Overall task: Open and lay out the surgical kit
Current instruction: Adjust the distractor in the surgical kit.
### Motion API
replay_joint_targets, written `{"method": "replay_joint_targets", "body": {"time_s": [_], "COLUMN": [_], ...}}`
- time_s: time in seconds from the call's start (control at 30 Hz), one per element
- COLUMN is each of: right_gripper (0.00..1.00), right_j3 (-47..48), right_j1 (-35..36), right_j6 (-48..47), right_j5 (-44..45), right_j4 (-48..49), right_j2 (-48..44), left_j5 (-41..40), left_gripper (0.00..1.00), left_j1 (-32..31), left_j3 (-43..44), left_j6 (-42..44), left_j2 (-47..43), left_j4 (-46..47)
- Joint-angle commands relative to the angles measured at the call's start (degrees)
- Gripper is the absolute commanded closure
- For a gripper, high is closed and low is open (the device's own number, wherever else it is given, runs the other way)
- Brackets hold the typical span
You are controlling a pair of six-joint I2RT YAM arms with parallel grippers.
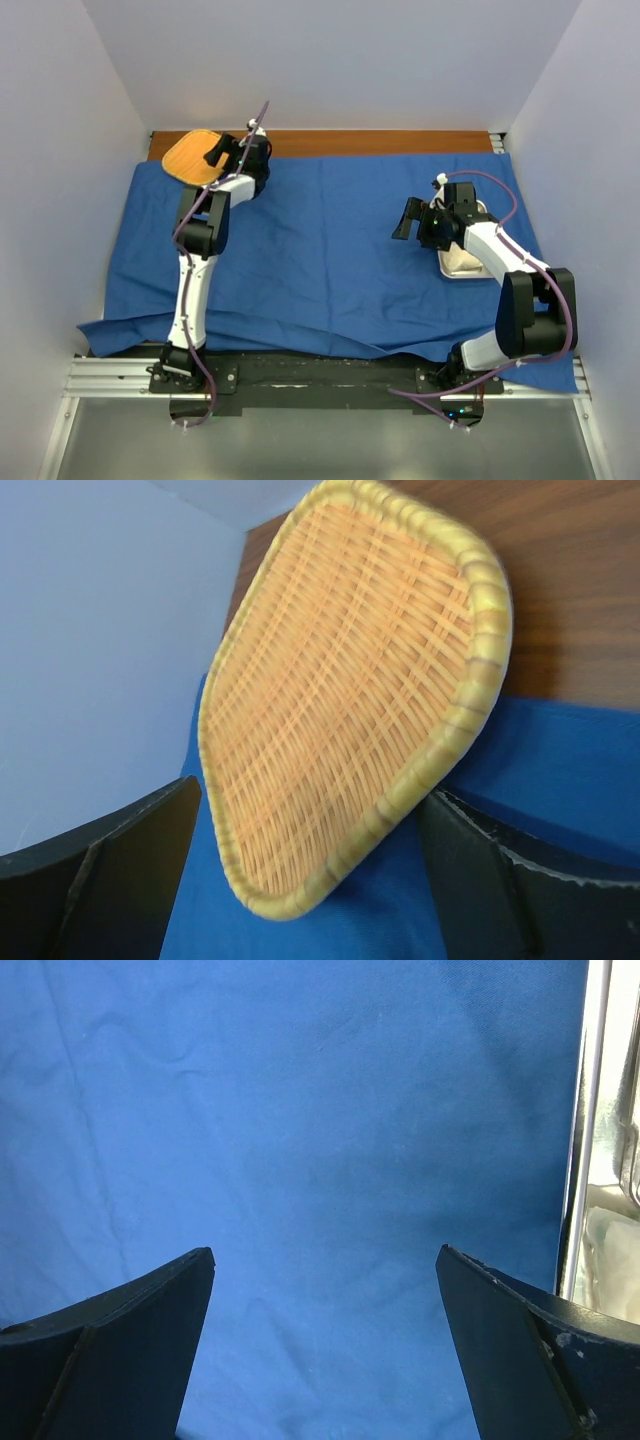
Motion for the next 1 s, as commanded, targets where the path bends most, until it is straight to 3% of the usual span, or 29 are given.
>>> {"method": "replay_joint_targets", "body": {"time_s": [0.0,0.17,0.3,0.43,0.5,0.6,0.7,0.97], "right_gripper": [0.01,0.01,0.01,0.01,0.01,0.02,0.01,0.02], "right_j3": [0.53,0.88,1.06,1.23,1.32,1.06,0.79,1.32], "right_j1": [0.17,0.25,0.17,0.17,0.17,0.17,0.17,0.08], "right_j6": [-0.54,-0.36,-0.28,-0.1,-0.01,0.34,0.34,0.08], "right_j5": [0.28,-0.16,-0.43,-1.21,-1.57,-1.66,-1.83,-2.18], "right_j4": [0.41,1.03,1.64,2.26,2.61,3.04,3.31,3.14], "right_j2": [-2.11,-1.15,-0.71,0.26,0.61,0.52,0.79,1.49], "left_j5": [-10.17,-13.43,-14.04,-12.65,-11.5,-6.5,-2.02,-0.77], "left_gripper": [0.09,0.17,0.18,0.18,0.18,0.16,0.11,0.02], "left_j1": [2.97,5.52,7.28,10.79,11.94,12.47,12.47,5.35], "left_j3": [-8.46,-24.37,-35.28,-39.95,-40.48,-41.71,-39.53,-14.32], "left_j6": [3.28,3.11,1.36,-11.09,-22.08,-32.03,-35.9,-38.9], "left_j2": [-7.82,-21.16,-29.19,-34.46,-37.45,-40.36,-39.31,-23.79], "left_j4": [14.24,25.75,29.38,16.93,6.38,-2.16,-7.78,-21.32]}}
